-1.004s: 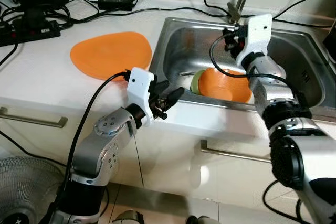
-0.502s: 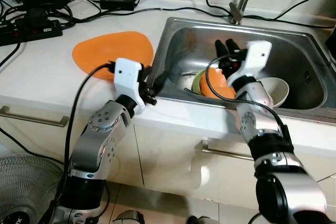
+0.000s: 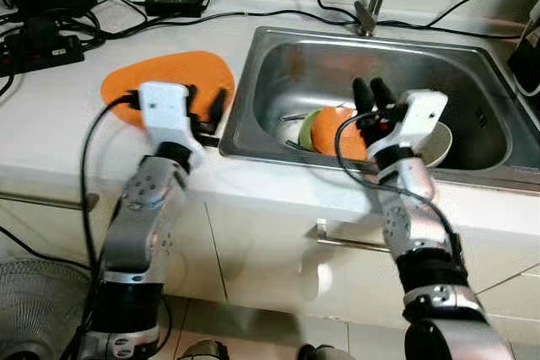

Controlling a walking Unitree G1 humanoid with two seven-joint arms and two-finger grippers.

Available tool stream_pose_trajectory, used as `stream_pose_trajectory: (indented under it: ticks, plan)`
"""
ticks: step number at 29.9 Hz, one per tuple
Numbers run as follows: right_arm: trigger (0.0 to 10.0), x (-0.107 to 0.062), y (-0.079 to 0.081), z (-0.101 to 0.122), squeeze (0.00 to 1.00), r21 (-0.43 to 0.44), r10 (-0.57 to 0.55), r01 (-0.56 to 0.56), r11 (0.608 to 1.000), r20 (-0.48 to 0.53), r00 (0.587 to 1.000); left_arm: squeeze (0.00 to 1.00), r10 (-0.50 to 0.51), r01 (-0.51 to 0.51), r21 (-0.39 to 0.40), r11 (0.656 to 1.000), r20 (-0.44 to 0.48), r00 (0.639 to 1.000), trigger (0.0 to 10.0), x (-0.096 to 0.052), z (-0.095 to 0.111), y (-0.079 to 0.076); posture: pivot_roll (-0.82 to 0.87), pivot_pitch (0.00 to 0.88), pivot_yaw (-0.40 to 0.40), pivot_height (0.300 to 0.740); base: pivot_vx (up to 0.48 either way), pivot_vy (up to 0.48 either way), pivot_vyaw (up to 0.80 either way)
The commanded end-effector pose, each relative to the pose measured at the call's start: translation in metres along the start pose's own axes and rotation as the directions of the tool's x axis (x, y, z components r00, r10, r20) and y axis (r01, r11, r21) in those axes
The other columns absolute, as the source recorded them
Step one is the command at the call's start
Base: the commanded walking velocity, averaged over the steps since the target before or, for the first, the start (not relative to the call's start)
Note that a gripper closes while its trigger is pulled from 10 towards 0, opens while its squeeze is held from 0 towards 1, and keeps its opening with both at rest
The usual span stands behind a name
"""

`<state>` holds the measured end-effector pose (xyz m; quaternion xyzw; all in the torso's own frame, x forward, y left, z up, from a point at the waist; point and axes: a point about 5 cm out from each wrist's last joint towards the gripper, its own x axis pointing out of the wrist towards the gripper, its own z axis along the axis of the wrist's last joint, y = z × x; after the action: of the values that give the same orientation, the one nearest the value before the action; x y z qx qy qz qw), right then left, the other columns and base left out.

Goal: Kitchen organization

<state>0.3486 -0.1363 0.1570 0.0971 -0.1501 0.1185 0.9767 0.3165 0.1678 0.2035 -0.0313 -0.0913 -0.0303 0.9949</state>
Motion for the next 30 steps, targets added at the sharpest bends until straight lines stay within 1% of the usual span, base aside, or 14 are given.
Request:
stream_pose_trajectory:
  ticks: [1,5,6,9,10,11,13,16,17,19,23,27,28,30]
  plan:
    - [10.0,0.001,0.008,0.002,0.0,0.011,0.023,-0.023,1.0,0.002,1.0,0.0,0.1,-0.1,0.006,0.995,0.001,0.995,10.0,-0.006,0.001,0.018,0.01,0.11,-0.002,0.74,0.0,0.0,0.0]
    - [10.0,0.001,0.011,0.001,0.0,0.022,0.027,-0.027,0.999,-0.002,1.0,0.0,0.129,-0.129,-0.006,0.992,-0.003,0.992,10.0,-0.008,0.001,0.023,0.01,0.11,-0.002,0.74,0.0,0.0,0.0]
    - [10.0,0.001,0.012,0.0,0.0,0.023,0.03,-0.03,0.999,-0.007,1.0,1.0,0.158,-0.158,-0.034,0.987,-0.01,0.987,10.0,-0.01,0.0,0.028,0.02,0.106,-0.007,0.74,0.0,0.0,0.0]
    - [10.0,0.001,0.012,0.0,0.0,0.024,0.032,-0.032,0.999,-0.015,0.999,1.0,0.209,-0.211,-0.086,0.974,-0.025,0.978,10.0,-0.013,0.0,0.036,0.02,0.104,-0.009,0.74,0.0,0.0,0.0]
    - [10.0,0.002,0.012,0.0,0.0,0.027,0.034,-0.034,0.999,-0.023,0.999,1.0,0.269,-0.275,-0.157,0.949,-0.058,0.961,10.0,-0.017,0.0,0.044,0.02,0.099,-0.01,0.74,0.0,0.0,0.0]
    - [10.0,0.002,0.012,0.0,0.0,0.027,0.034,-0.034,0.999,-0.023,0.999,1.0,0.269,-0.275,-0.157,0.949,-0.058,0.961,10.0,-0.017,0.0,0.044,0.02,0.099,-0.01,0.74,0.0,0.0,0.0]
    - [10.0,0.002,0.012,-0.001,0.0,0.024,0.038,-0.038,0.999,-0.032,0.999,1.0,0.308,-0.32,-0.188,0.929,-0.091,0.947,10.0,-0.02,-0.001,0.048,0.02,0.097,-0.011,0.74,0.0,0.0,0.0]
    - [10.0,0.003,0.013,-0.002,0.0,0.022,0.038,-0.037,0.999,-0.041,0.998,1.0,0.366,-0.392,-0.274,0.878,-0.142,0.92,10.0,-0.021,-0.002,0.051,0.02,0.094,-0.01,0.74,0.0,0.0,0.0]
    - [10.0,0.003,0.013,-0.002,0.0,0.022,0.041,-0.04,0.999,-0.042,0.998,0.0,0.369,-0.399,-0.291,0.87,-0.153,0.917,10.0,-0.021,-0.001,0.049,0.02,0.091,-0.008,0.74,0.0,0.0,0.0]
    - [10.0,0.003,0.013,-0.002,0.0,0.021,0.042,-0.042,0.999,-0.043,0.998,0.0,0.368,-0.399,-0.298,0.867,-0.159,0.916,10.0,-0.021,0.0,0.048,0.02,0.091,-0.008,0.74,0.0,0.0,0.0]
    - [10.0,0.002,0.013,-0.001,0.0,0.021,0.042,-0.041,0.999,-0.045,0.998,0.0,0.349,-0.414,-0.396,0.819,-0.228,0.909,10.0,-0.02,0.0,0.044,0.02,0.083,-0.006,0.74,0.0,0.0,0.0]
    - [10.0,0.002,0.012,-0.001,0.0,0.019,0.04,-0.039,0.999,-0.047,0.998,0.0,0.302,-0.387,-0.434,0.813,-0.254,0.919,10.0,-0.018,0.004,0.044,0.02,0.081,-0.006,0.74,0.0,0.0,0.0]
    - [10.0,0.003,0.011,0.0,0.0,0.018,0.04,-0.039,0.999,-0.047,0.998,0.0,0.266,-0.365,-0.439,0.821,-0.271,0.925,10.0,-0.015,0.007,0.043,0.02,0.081,-0.006,0.74,0.0,0.0,0.0]
    - [10.0,0.003,0.011,0.0,0.0,0.017,0.04,-0.039,0.999,-0.047,0.998,0.0,0.255,-0.357,-0.439,0.825,-0.276,0.927,10.0,-0.014,0.01,0.043,0.02,0.081,-0.006,0.74,0.0,0.0,0.0]
